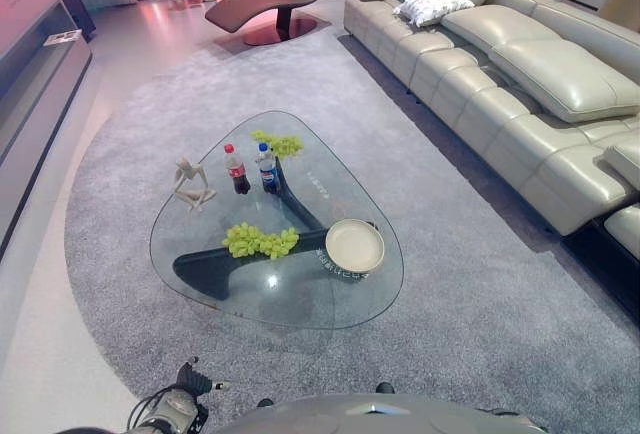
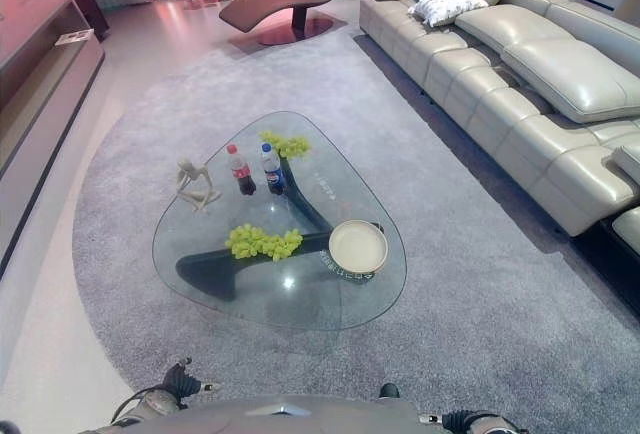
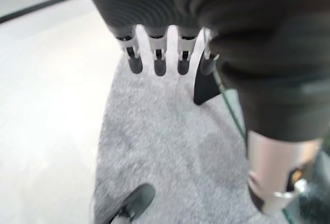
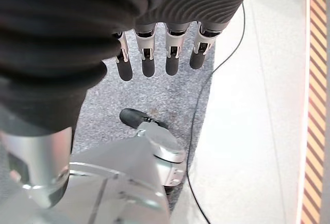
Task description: Pick up fruits into the plate
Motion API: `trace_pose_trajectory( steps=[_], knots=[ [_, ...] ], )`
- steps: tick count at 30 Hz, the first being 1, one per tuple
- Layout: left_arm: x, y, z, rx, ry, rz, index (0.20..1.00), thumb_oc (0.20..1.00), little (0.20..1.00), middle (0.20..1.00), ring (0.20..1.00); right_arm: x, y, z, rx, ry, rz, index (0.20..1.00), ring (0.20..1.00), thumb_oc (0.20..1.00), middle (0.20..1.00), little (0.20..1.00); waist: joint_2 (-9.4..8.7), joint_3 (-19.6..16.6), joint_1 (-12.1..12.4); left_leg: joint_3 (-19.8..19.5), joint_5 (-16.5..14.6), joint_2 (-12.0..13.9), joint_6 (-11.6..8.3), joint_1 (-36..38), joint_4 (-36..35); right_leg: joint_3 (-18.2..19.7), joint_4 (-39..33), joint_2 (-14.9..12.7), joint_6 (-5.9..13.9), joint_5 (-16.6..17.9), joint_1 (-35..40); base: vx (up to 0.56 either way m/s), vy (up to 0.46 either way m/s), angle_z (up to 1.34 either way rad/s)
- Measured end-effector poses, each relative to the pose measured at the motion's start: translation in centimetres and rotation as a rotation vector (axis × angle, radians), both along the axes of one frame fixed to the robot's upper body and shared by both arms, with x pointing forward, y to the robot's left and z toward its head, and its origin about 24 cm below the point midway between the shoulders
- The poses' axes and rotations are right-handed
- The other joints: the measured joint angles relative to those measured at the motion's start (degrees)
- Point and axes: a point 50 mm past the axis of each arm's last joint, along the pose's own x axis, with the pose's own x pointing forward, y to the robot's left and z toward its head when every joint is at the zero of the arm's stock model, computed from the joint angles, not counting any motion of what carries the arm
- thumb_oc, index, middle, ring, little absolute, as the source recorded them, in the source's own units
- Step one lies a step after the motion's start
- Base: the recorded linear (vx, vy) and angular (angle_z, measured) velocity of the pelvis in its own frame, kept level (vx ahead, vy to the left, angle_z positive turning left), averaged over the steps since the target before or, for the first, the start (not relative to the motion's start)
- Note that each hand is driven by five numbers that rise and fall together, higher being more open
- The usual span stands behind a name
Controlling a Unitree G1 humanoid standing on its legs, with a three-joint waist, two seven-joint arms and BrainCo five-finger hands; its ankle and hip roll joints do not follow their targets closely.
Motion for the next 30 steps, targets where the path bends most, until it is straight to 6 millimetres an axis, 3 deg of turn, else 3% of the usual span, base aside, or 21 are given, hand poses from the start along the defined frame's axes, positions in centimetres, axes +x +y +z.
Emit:
trace_pose_trajectory(
  steps=[5, 8, 12, 15, 19, 20, 23, 25, 27, 30],
  knots=[
    [2.1, 0.1, 0.9, 0.034, -0.124, 0.009, 1.000, 1.000, 1.000, 1.000, 1.000, 0.3, -1.1, 0.4, -0.025, -0.001, 0.010, 1.000, 1.000, 1.000, 1.000, 1.000, 1.14, 1.1, -0.5, 0.4, -0.1, 0.0, 0.08, -0.2, 0.0, 0.6, 0.0, 0.1, 0.00, 0.0, -0.6, -0.05, 0.045, -0.05],
    [5.9, 0.8, 3.1, 0.082, -0.287, -0.006, 1.000, 1.000, 1.000, 1.000, 1.000, 2.2, -1.8, 0.9, -0.046, -0.043, 0.023, 1.000, 1.000, 1.000, 1.000, 1.000, 1.84, 3.1, -1.2, 0.4, 0.8, -0.2, 0.30, -3.2, 0.2, 0.8, 0.1, 0.1, -0.38, 0.9, -3.6, -0.22, 0.078, -0.03],
    [13.1, 1.5, 8.7, 0.227, -0.563, -0.138, 1.000, 1.000, 1.000, 1.000, 1.000, 5.9, -2.4, 2.0, -0.070, -0.135, 0.071, 1.000, 1.000, 1.000, 1.000, 1.000, 2.87, 8.9, -1.5, 0.6, 2.4, -0.4, 0.25, -7.3, 0.3, 1.2, 0.3, 0.3, -0.95, 2.8, -7.9, -0.23, 0.053, -0.04],
    [17.4, 1.8, 13.2, 0.335, -0.719, -0.214, 1.000, 1.000, 1.000, 1.000, 1.000, 8.6, -2.7, 3.0, -0.084, -0.212, 0.108, 1.000, 1.000, 1.000, 1.000, 1.000, 3.31, 12.3, -1.9, 0.5, 3.1, -0.3, 0.10, -9.5, 0.3, 1.2, 0.3, 0.5, -1.24, 3.5, -10.1, -0.19, 0.013, -0.02],
    [21.2, 3.1, 19.1, 0.502, -0.858, -0.297, 1.000, 1.000, 1.000, 1.000, 1.000, 11.9, -3.4, 4.7, -0.106, -0.330, 0.112, 1.000, 1.000, 1.000, 1.000, 1.000, 3.33, 16.8, -2.9, 0.5, 4.0, 0.1, -0.17, -12.0, 0.3, 1.1, 0.3, 0.9, -1.59, 4.1, -12.3, -0.15, -0.032, 0.01],
    [22.6, 3.2, 21.6, 0.584, -0.895, -0.364, 1.000, 1.000, 1.000, 1.000, 1.000, 12.8, -4.0, 5.5, -0.119, -0.373, 0.113, 1.000, 1.000, 1.000, 1.000, 1.000, 3.30, 18.7, -3.1, 0.3, 4.3, 0.1, -0.20, -13.2, 0.4, 0.9, 0.3, 0.9, -1.66, 4.3, -13.4, -0.12, -0.037, 0.05],
    [24.2, 3.2, 25.1, 0.679, -0.959, -0.416, 1.000, 1.000, 1.000, 1.000, 1.000, 14.4, -4.6, 6.6, -0.139, -0.422, 0.115, 1.000, 1.000, 1.000, 1.000, 1.000, 3.11, 21.9, -3.5, 0.3, 4.8, 0.1, -0.28, -14.6, 0.4, 0.8, 0.4, 0.9, -1.77, 4.8, -14.9, -0.11, -0.008, 0.02],
    [25.8, 2.7, 28.7, 0.775, -1.017, -0.466, 1.000, 1.000, 1.000, 1.000, 1.000, 16.7, -4.6, 8.0, -0.139, -0.491, 0.116, 1.000, 1.000, 1.000, 1.000, 1.000, 2.61, 25.6, -4.1, 0.2, 4.8, 0.1, -0.29, -16.4, 1.1, 0.7, 1.0, 0.8, -1.89, 4.9, -16.4, -0.08, 0.024, 0.03],
    [26.6, 2.1, 30.4, 0.821, -1.044, -0.499, 1.000, 1.000, 1.000, 1.000, 1.000, 18.0, -4.5, 8.9, -0.139, -0.525, 0.128, 1.000, 1.000, 1.000, 1.000, 1.000, 2.52, 26.7, -4.6, 0.3, 4.8, 0.0, -0.29, -18.0, 1.2, 0.8, 1.6, 0.8, -1.90, 4.9, -18.3, -0.06, 0.031, -0.01],
    [27.0, 1.7, 31.4, 0.858, -1.053, -0.522, 1.000, 1.000, 1.000, 1.000, 1.000, 18.9, -4.1, 9.3, -0.138, -0.546, 0.155, 1.000, 1.000, 1.000, 1.000, 1.000, 2.40, 27.0, -5.5, 0.4, 4.8, 0.0, -0.30, -19.3, 1.2, 0.8, 1.9, 0.7, -1.90, 4.9, -19.8, -0.05, 0.010, -0.03]
  ],
)
